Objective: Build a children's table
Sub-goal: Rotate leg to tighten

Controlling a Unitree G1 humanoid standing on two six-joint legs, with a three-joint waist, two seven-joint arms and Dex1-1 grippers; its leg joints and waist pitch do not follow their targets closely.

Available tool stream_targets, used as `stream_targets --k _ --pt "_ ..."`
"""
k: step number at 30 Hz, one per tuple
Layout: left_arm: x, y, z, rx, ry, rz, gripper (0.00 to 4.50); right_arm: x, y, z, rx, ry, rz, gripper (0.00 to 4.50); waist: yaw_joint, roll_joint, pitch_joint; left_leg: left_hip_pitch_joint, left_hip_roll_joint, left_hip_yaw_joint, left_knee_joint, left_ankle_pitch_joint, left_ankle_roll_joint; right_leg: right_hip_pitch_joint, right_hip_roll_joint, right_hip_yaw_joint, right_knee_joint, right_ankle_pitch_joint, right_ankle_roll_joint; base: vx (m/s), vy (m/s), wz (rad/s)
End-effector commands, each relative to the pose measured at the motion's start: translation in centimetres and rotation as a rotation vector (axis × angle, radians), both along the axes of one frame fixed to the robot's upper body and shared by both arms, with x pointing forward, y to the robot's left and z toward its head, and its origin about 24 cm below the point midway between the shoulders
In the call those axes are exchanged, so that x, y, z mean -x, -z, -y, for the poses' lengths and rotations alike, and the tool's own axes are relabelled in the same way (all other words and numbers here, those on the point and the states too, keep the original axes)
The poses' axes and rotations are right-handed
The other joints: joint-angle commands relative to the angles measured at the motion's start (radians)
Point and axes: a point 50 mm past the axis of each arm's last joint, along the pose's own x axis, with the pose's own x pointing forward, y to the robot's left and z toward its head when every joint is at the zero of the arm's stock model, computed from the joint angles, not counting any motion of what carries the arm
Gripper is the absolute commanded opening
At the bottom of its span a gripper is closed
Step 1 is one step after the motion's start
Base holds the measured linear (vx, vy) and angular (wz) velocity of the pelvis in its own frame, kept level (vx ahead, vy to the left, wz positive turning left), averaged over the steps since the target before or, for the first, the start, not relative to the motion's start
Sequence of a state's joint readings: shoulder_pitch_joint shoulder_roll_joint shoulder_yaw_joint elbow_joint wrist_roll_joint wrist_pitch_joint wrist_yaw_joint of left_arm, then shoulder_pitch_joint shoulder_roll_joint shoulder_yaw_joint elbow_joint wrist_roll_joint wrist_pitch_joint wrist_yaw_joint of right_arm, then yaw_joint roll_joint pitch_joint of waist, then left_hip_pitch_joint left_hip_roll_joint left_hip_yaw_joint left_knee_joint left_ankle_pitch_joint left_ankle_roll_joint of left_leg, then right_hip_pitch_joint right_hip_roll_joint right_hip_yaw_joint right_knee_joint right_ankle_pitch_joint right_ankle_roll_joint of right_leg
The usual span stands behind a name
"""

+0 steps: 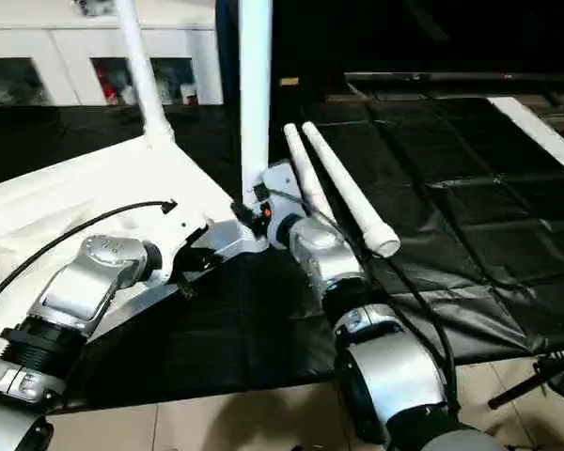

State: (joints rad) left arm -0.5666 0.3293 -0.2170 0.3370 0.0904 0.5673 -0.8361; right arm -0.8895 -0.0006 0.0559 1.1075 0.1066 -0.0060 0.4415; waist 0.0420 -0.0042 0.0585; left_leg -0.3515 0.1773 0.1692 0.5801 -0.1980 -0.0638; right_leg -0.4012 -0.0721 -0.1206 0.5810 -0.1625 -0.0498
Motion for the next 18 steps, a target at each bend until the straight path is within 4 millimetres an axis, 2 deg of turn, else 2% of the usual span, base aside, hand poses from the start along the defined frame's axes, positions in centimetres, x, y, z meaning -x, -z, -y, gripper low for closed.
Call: stream_targets --k 1,2,4,6,7,8,12,13,14,15,16,17,18 --pt "-0.6 -2.2 0.8 0.030 0.079 0.087 0.00 1.4 3.5 1.0 0.057 0.025 -0.144 3.06 0.007 0.019 -0.071 0.001 0.063 -0.019 -0.065 -0.135 0.046 0.062 -0.095 0.073 -0.046 -0.125 -0.239 0.000 0.000 0.00" --pt "-0.6 -2.2 0.7 0.026 0.083 0.087 0.00 1.3 3.4 1.0 0.049 0.025 -0.140 3.09 0.008 0.020 -0.072 0.002 0.063 -0.018 -0.064 -0.131 0.047 0.063 -0.096 0.073 -0.045 -0.117 -0.243 0.000 0.000 0.00" --pt "-0.6 -2.2 0.4 0.019 0.095 0.082 0.00 1.2 3.2 1.4 0.033 0.045 -0.124 3.44 0.013 0.022 -0.074 0.000 0.062 -0.017 -0.062 -0.111 0.056 0.065 -0.096 0.074 -0.041 -0.080 -0.252 0.000 0.000 0.00" --pt "-0.7 -2.1 0.2 0.010 0.103 0.081 0.00 1.2 3.1 1.7 0.019 0.044 -0.114 3.56 0.018 0.022 -0.074 0.002 0.062 -0.016 -0.061 -0.107 0.058 0.064 -0.096 0.074 -0.040 -0.081 -0.253 0.000 0.000 0.00" --pt "-0.8 -1.9 0.0 -0.005 0.112 0.080 0.00 1.3 3.2 2.2 0.010 0.048 -0.107 3.56 0.020 0.008 -0.073 0.001 0.061 -0.014 -0.062 -0.107 0.061 0.065 -0.095 0.074 -0.043 -0.091 -0.250 0.000 0.000 0.00" --pt "-0.8 -1.9 0.0 -0.005 0.112 0.080 0.00 1.3 3.2 2.2 0.010 0.048 -0.107 3.76 0.027 0.015 -0.074 0.002 0.062 -0.015 -0.060 -0.106 0.060 0.065 -0.099 0.075 -0.040 -0.100 -0.249 0.000 0.000 0.00" --pt "-0.8 -1.5 -0.6 -0.025 0.145 0.067 0.00 2.1 3.5 3.1 -0.060 -0.032 -0.120 3.98 0.031 0.020 -0.071 0.002 0.064 -0.016 -0.062 -0.116 0.062 0.064 -0.095 0.074 -0.043 -0.105 -0.238 0.000 0.000 0.00" --pt "-0.8 -1.5 -0.6 -0.026 0.147 0.066 0.00 2.1 3.5 3.1 -0.061 -0.035 -0.118 4.19 0.036 0.019 -0.073 0.002 0.064 -0.015 -0.060 -0.118 0.063 0.065 -0.096 0.074 -0.040 -0.102 -0.231 0.000 0.000 0.00" --pt "-0.7 -1.3 -0.7 -0.037 0.174 0.059 0.00 2.6 3.5 4.0 -0.078 -0.066 -0.093 4.30 0.038 0.027 -0.074 0.002 0.064 -0.017 -0.060 -0.117 0.062 0.065 -0.097 0.074 -0.039 -0.100 -0.233 0.000 0.000 0.00" --pt "-0.7 -1.2 -0.8 -0.040 0.185 0.055 0.00 2.8 3.4 4.3 -0.086 -0.080 -0.082 4.30 0.044 0.021 -0.074 0.003 0.065 -0.015 -0.060 -0.120 0.065 0.066 -0.097 0.074 -0.042 -0.104 -0.221 0.000 0.000 0.00" --pt "-0.7 -1.2 -0.8 -0.040 0.185 0.055 0.00 2.8 3.4 4.3 -0.086 -0.080 -0.082 4.42 0.048 0.021 -0.075 0.003 0.065 -0.015 -0.059 -0.112 0.067 0.065 -0.096 0.074 -0.040 -0.097 -0.223 0.000 0.000 0.00" --pt "-0.5 -1.1 -0.8 -0.037 0.214 0.049 0.00 3.3 3.3 5.1 -0.082 -0.099 -0.053 4.47 0.049 0.026 -0.074 0.003 0.065 -0.016 -0.060 -0.119 0.064 0.065 -0.098 0.074 -0.041 -0.105 -0.226 0.000 0.000 0.00" --pt "-0.4 -1.0 -0.8 -0.036 0.227 0.044 0.00 3.6 3.1 5.4 -0.091 -0.110 -0.045 4.47 0.050 0.024 -0.071 0.002 0.065 -0.015 -0.061 -0.133 0.061 0.065 -0.094 0.073 -0.047 -0.127 -0.214 0.000 0.000 0.00"
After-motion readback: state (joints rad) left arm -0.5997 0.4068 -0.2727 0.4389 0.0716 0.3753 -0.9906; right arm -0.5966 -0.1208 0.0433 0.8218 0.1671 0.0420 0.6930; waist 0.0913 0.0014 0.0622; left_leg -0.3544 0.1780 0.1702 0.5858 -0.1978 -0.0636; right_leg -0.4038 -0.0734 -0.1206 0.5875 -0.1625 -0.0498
